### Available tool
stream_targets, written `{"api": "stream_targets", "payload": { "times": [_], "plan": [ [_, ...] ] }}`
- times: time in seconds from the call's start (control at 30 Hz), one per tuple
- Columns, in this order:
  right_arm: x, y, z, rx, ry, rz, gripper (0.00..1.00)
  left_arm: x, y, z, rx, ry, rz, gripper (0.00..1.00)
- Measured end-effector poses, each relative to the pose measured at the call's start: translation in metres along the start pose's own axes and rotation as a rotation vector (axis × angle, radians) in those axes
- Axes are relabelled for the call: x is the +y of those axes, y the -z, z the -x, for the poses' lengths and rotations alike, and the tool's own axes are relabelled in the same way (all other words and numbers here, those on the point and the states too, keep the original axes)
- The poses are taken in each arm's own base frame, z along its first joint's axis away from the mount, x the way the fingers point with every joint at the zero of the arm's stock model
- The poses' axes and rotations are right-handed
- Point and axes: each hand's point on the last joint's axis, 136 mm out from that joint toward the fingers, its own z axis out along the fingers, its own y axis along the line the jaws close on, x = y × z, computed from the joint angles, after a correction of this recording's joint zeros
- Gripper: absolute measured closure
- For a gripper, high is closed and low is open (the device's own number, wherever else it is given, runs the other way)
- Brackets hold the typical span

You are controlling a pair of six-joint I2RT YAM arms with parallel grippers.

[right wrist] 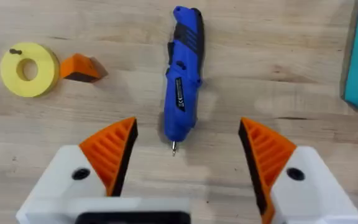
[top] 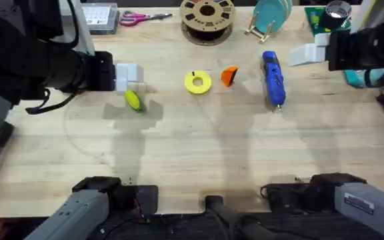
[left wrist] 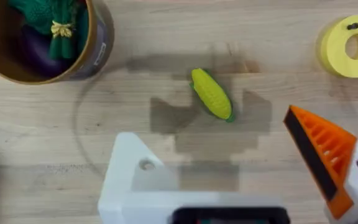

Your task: Pick up the gripper from the table and insert it into the empty holder that is missing its gripper. Then pick up a screw, insert it into the mounting hole, and use the screwdriver to tighten it. Finally, clean up the table by picking up the vegetable and placing it into the bucket.

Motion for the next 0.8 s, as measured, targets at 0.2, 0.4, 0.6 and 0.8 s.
{"api": "stream_targets", "payload": {
  "times": [0.2, 0.4, 0.6, 0.8],
  "plan": [
    [0.000, 0.000, 0.000, 0.000, 0.000, 0.000, 0.004, -0.001, -0.001, -0.006, 0.035, 0.073, 0.000, 0.015],
    [0.000, 0.000, 0.000, -0.001, 0.000, 0.000, 0.004, -0.014, -0.006, -0.026, 0.194, 0.259, 0.006, 0.015],
    [0.000, 0.000, 0.000, -0.001, 0.000, 0.000, 0.004, -0.017, -0.039, -0.042, 0.360, 0.459, 0.075, 0.015],
    [0.000, 0.000, 0.001, -0.002, 0.000, 0.000, 0.004, -0.010, -0.082, -0.044, 0.431, 0.593, 0.127, 0.015]
  ]
}}
